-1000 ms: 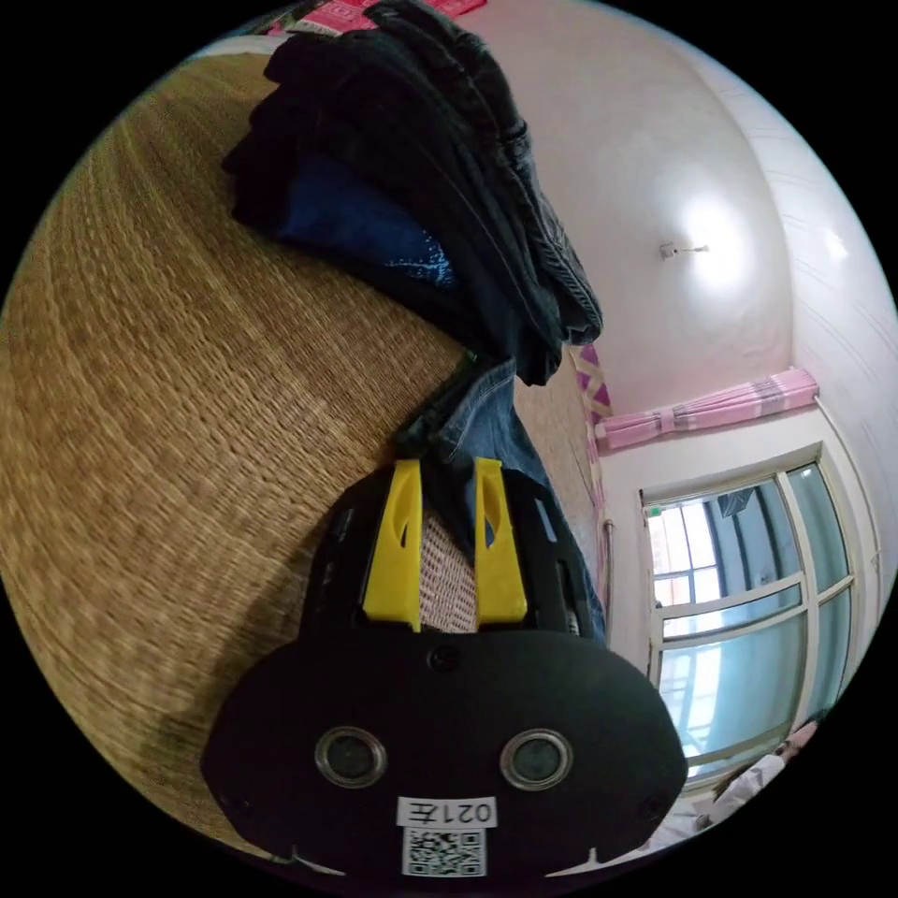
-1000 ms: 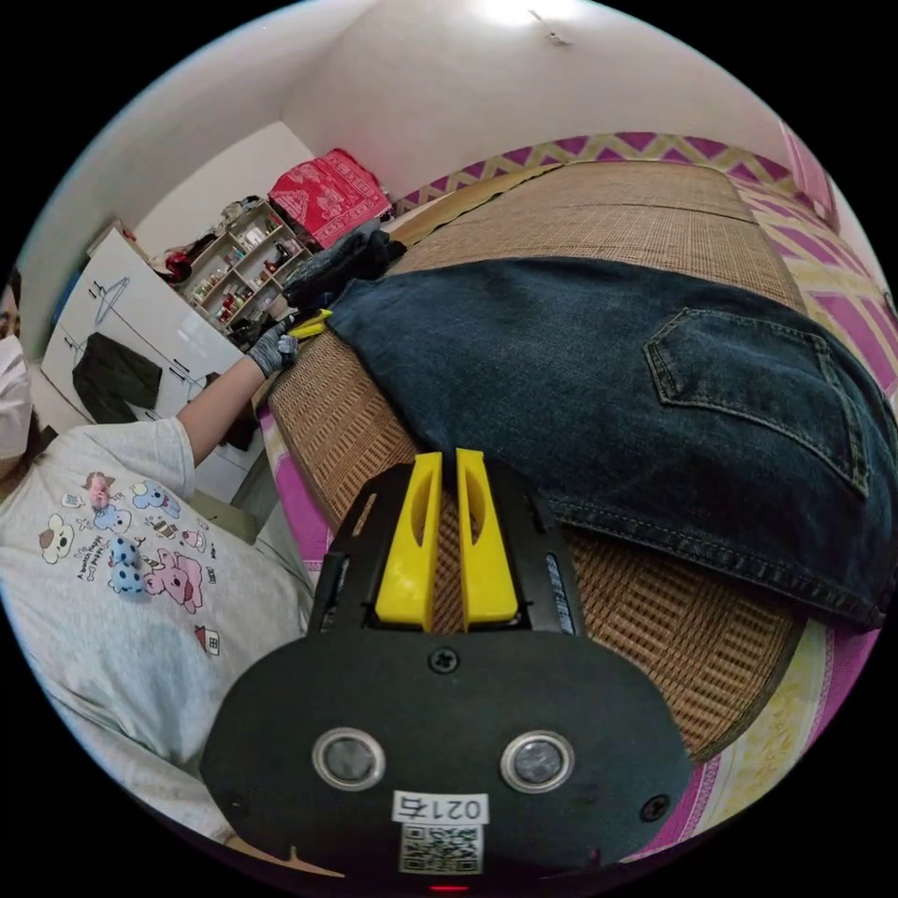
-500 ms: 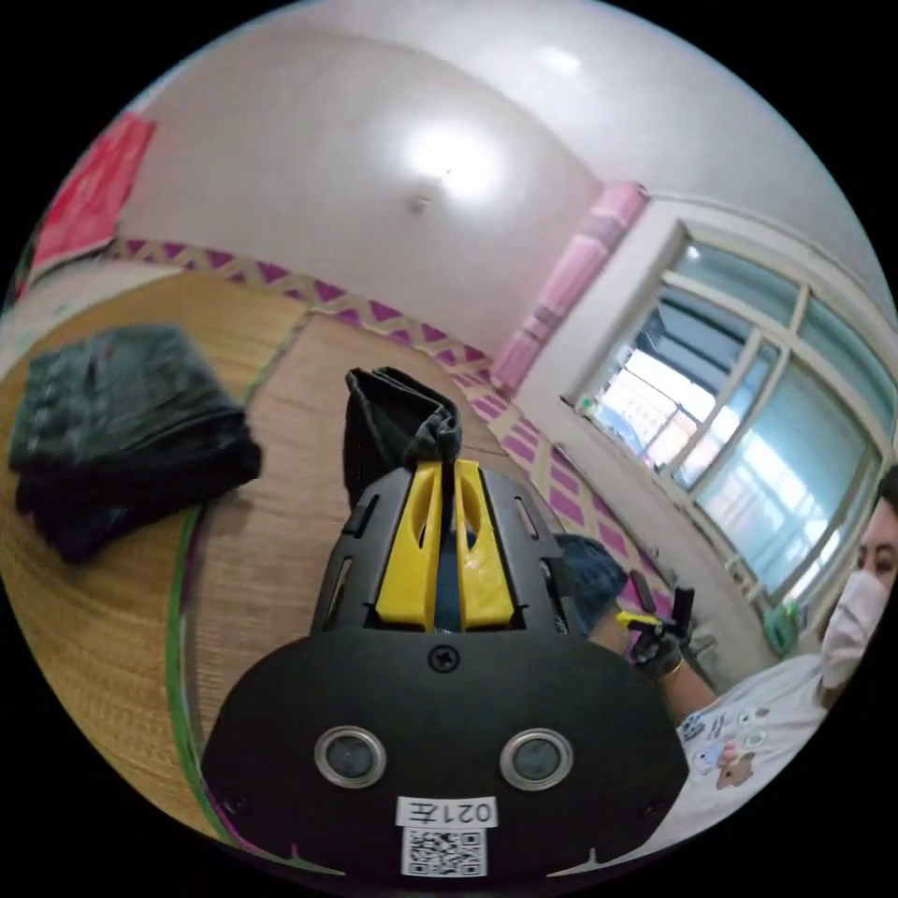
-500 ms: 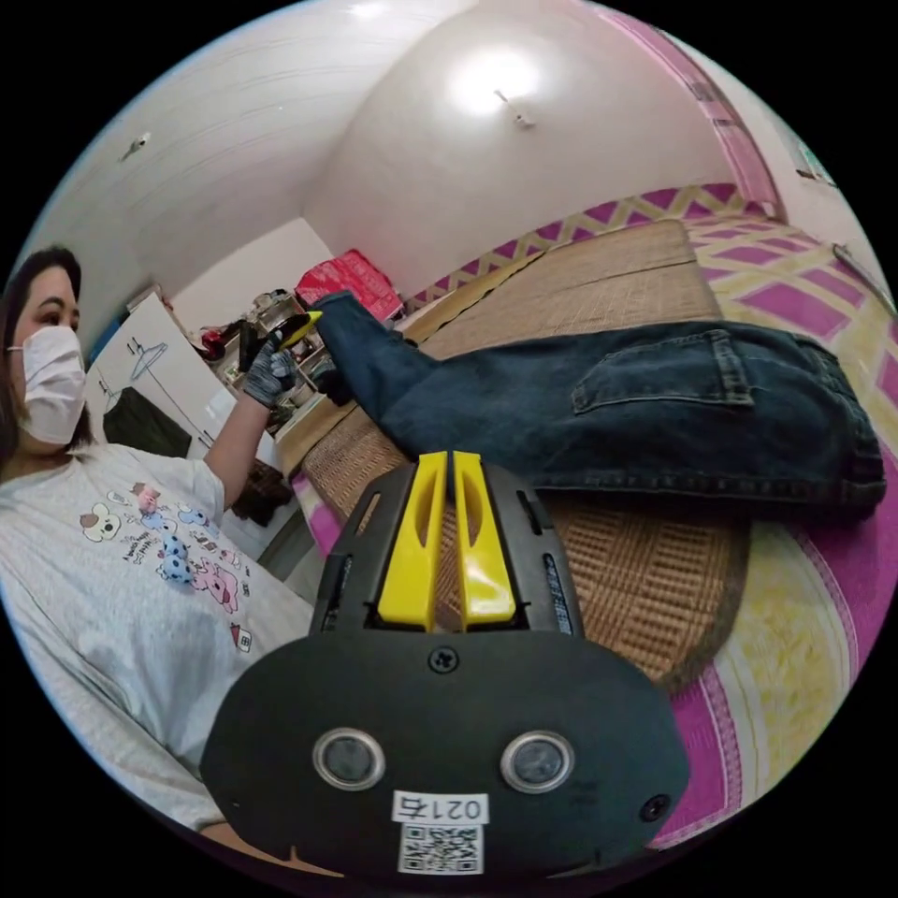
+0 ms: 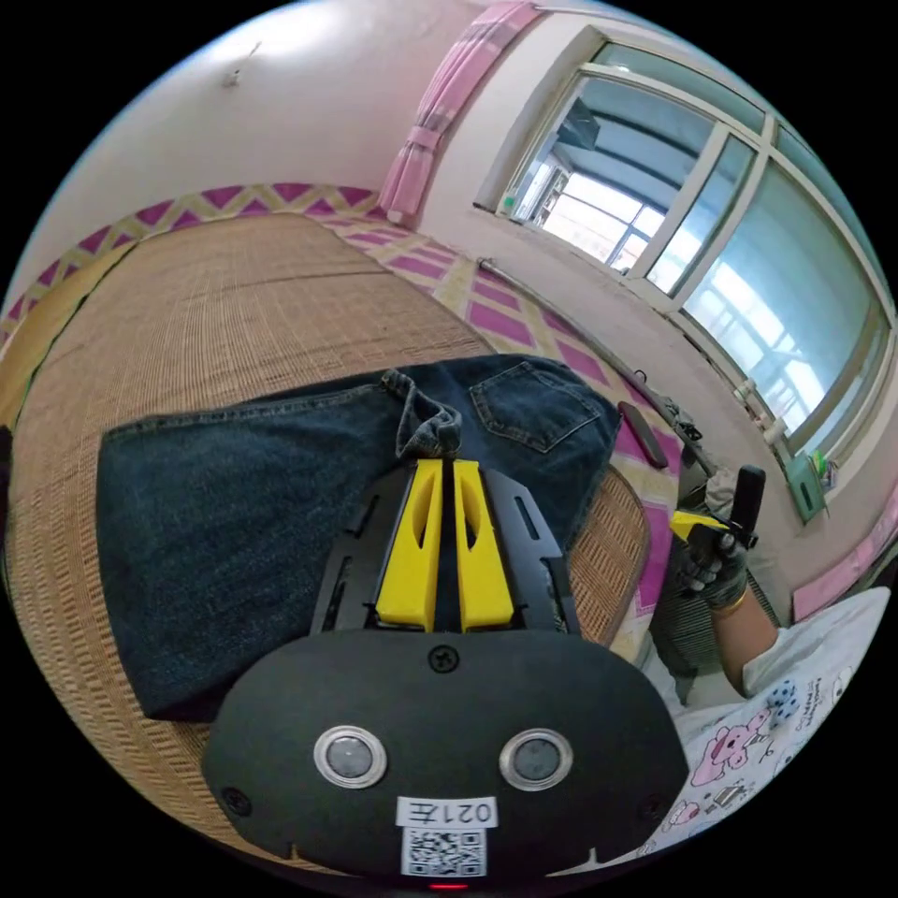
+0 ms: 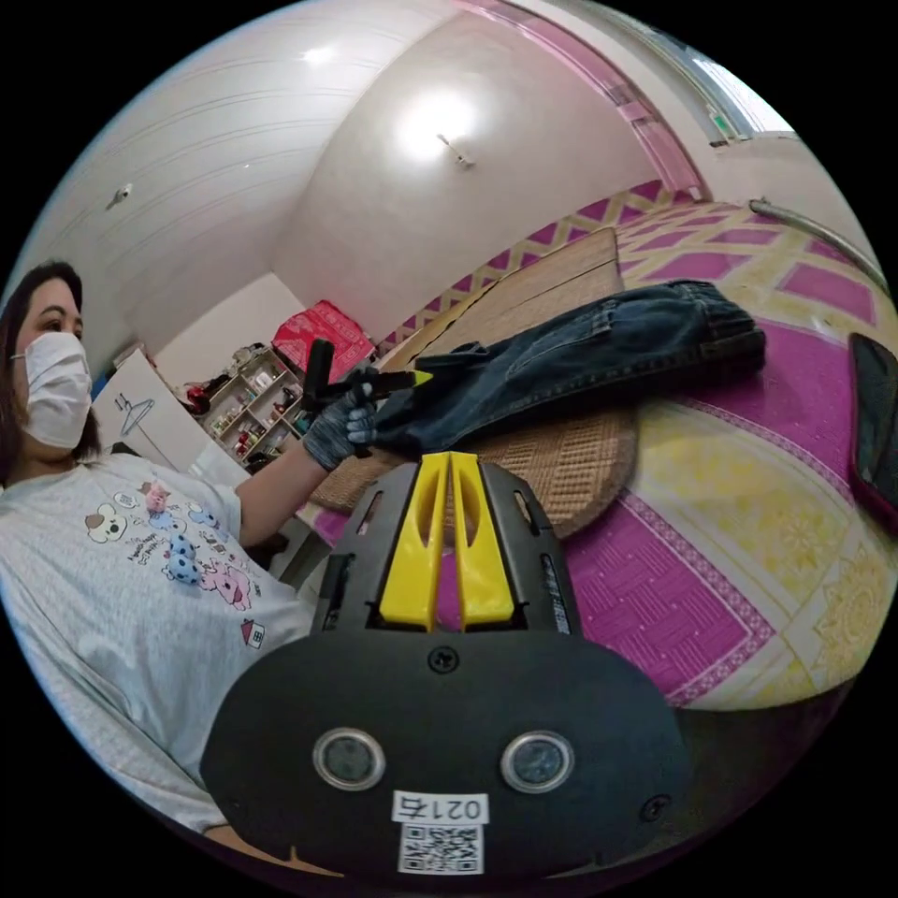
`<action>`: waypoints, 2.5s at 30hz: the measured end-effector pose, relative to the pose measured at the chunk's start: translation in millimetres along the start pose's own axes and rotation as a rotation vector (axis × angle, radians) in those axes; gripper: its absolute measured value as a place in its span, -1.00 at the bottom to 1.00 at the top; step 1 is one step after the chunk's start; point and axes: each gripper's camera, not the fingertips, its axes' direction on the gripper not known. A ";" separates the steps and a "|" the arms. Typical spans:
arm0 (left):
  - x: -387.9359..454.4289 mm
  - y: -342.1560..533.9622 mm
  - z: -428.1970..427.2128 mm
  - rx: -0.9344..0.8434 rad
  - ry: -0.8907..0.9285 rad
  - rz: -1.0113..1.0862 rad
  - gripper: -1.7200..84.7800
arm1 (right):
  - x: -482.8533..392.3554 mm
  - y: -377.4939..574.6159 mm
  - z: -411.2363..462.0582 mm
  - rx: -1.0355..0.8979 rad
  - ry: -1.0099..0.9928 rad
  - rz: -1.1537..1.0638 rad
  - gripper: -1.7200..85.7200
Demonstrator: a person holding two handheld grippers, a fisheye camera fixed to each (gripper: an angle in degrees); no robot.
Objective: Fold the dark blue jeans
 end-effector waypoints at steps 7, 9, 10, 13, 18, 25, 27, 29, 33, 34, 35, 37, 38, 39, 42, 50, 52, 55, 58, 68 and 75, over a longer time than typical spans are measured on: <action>1.5 32.7 53.0 -0.064 0.136 -0.026 -0.86 | 69.0 -16.4 -55.5 0.279 0.156 0.381 -0.74; 13.0 40.5 44.5 -0.010 0.155 0.052 -0.85 | 102.5 -20.4 -62.4 0.324 0.119 0.544 -0.68; 19.7 46.1 39.9 0.010 0.153 0.094 -0.86 | 110.5 -22.2 -61.0 0.320 0.102 0.582 -0.67; 23.2 61.1 27.9 0.045 0.160 0.106 -0.93 | 130.9 -33.7 -47.8 0.321 0.056 0.674 -0.63; 10.2 89.2 8.2 0.087 0.177 0.052 -0.98 | 147.1 -66.1 -27.1 0.329 0.063 0.757 -0.61; -14.0 126.3 -18.4 0.146 0.203 -0.035 -0.98 | 167.6 -89.4 6.3 0.341 0.009 0.868 -0.79; -19.8 133.6 -26.4 0.155 0.197 -0.045 -0.98 | 148.8 -105.0 10.7 0.362 0.018 0.807 -0.85; -30.3 143.5 -39.4 0.168 0.193 -0.066 -0.98 | 108.9 -134.5 9.9 0.351 0.094 0.663 -0.87; -48.4 159.7 -61.7 0.198 0.196 -0.102 -0.98 | -47.3 -220.3 51.6 0.241 0.321 0.209 -0.87; -53.8 164.9 -68.8 0.207 0.197 -0.110 -0.98 | -74.9 -231.0 65.4 0.212 0.358 0.129 -0.87; -58.4 170.1 -75.7 0.219 0.193 -0.117 -0.98 | -129.4 -246.8 98.5 0.155 0.428 -0.028 -0.87; -65.3 177.4 -85.8 0.232 0.185 -0.130 -0.98 | -210.6 -254.7 163.3 0.064 0.509 -0.266 -0.87; -69.9 182.1 -92.3 0.240 0.182 -0.141 -0.98 | -259.9 -248.5 214.0 -0.006 0.548 -0.424 -0.87; -72.3 184.5 -95.9 0.246 0.181 -0.147 -0.98 | -302.7 -233.4 268.5 -0.078 0.577 -0.574 -0.87; -84.6 197.0 -115.4 0.275 0.169 -0.177 -0.98 | -368.5 -169.8 403.0 -0.239 0.609 -0.863 -0.86; -124.8 231.7 -172.4 0.315 0.082 -0.258 -0.98 | -375.5 -80.1 542.7 -0.348 0.730 -0.985 -0.86; -132.9 232.0 -180.1 0.339 0.067 -0.268 -0.98 | -376.6 -78.2 550.0 -0.350 0.721 -0.981 -0.86; -145.3 215.7 -186.1 0.392 0.104 -0.268 -0.98 | -363.7 -59.8 578.7 -0.430 0.715 -0.979 -0.86; -152.3 179.4 -181.5 0.379 0.098 -0.235 -0.98 | -350.9 -78.3 547.3 -0.406 0.531 -0.839 -0.83; -188.8 95.2 -115.6 0.060 -0.117 -0.215 -0.97 | -170.8 -148.5 388.2 -0.350 0.442 -0.275 -0.79; -207.4 88.2 -127.5 0.085 -0.095 -0.259 -0.98 | -85.2 -140.3 365.1 -0.353 0.328 -0.156 -0.82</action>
